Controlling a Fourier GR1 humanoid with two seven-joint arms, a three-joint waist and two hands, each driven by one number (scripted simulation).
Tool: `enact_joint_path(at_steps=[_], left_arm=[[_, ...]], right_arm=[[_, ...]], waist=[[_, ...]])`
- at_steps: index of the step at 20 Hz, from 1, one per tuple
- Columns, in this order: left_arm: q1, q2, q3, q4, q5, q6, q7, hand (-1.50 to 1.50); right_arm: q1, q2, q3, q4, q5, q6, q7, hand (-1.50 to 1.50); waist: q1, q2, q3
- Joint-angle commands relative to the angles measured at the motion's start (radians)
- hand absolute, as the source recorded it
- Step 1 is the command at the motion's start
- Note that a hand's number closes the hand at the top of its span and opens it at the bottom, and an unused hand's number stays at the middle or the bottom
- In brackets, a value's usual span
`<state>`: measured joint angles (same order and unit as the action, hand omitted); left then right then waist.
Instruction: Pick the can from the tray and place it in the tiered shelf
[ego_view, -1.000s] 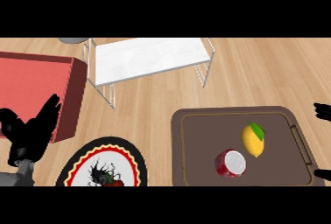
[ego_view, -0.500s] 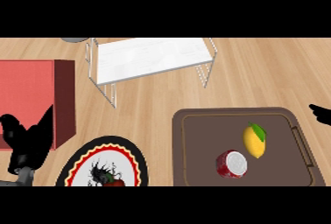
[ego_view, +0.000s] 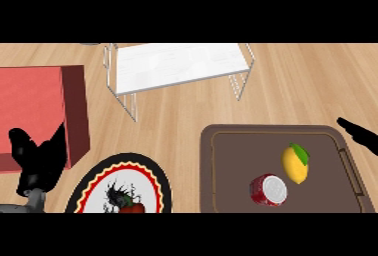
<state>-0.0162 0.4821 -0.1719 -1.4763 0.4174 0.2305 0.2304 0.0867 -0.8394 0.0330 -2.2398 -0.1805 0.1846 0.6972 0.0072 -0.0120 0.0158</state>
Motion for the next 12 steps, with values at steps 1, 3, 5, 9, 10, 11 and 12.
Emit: enact_joint_path(at_steps=[1,3,5,9,10,11,12], left_arm=[[-0.021,-0.072,-0.05,0.069,-0.009,0.0,0.02,0.0],[-0.042,-0.104,-0.067,0.078,-0.03,0.017,0.018,0.0],[-0.025,-0.074,-0.032,0.075,-0.017,-0.007,0.018,0.0],[-0.041,-0.093,-0.015,0.128,-0.018,-0.032,-0.011,0.0],[0.026,-0.103,-0.049,0.055,-0.043,-0.002,-0.002,0.0],[0.041,-0.096,-0.035,0.108,-0.04,-0.037,-0.046,0.0],[0.023,-0.099,-0.026,0.093,-0.028,-0.034,-0.019,0.0]], right_arm=[[-0.048,0.038,0.156,-0.055,0.123,-0.067,0.172,-1.5],[-0.117,0.015,0.144,0.015,0.073,-0.014,0.211,-1.5],[-0.156,0.027,0.22,-0.043,0.12,-0.022,0.308,-1.5],[-0.159,0.077,0.329,-0.032,0.224,-0.019,0.324,-1.5],[-0.171,0.08,0.345,-0.073,0.214,-0.024,0.399,-1.5],[-0.153,0.078,0.358,-0.006,0.262,-0.015,0.341,-1.5],[-0.169,0.08,0.334,-0.003,0.246,-0.014,0.358,-1.5]], waist=[[0.002,0.018,-0.019],[0.003,0.019,-0.018],[0.005,0.016,-0.019],[-0.007,0.017,-0.018],[0.0,0.013,-0.018],[-0.001,0.016,-0.018],[-0.004,0.015,-0.018]])
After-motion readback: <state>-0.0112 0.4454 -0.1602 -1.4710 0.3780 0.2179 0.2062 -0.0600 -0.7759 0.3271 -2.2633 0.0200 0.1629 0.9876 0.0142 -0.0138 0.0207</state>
